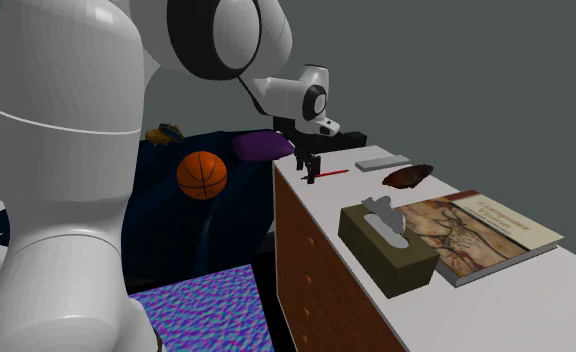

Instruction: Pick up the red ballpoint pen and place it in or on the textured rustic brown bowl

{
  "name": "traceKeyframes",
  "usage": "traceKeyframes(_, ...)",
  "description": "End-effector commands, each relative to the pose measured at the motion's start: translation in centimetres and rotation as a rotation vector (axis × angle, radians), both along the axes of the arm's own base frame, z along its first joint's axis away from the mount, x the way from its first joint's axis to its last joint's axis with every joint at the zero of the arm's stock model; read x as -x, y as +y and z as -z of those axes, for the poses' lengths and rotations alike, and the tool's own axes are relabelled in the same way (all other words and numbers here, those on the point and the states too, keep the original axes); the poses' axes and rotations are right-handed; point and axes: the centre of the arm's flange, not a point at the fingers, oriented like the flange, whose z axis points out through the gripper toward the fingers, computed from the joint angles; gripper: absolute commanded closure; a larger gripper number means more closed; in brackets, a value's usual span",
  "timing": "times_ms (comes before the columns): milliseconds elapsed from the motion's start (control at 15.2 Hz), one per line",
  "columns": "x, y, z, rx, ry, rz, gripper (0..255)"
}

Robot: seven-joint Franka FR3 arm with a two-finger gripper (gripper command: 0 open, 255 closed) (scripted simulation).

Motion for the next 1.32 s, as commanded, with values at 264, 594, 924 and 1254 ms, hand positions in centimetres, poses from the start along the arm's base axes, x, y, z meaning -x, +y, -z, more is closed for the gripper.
traceKeyframes(264,0.0,0.0,0.1,0.0,0.0,0.0,0)
traceKeyframes(594,0.2,0.0,0.0,0.0,0.0,0.0,255)
traceKeyframes(924,0.0,0.0,0.1,0.0,0.0,0.0,255)
traceKeyframes(1254,0.0,0.0,-2.6,0.0,0.0,0.0,255)
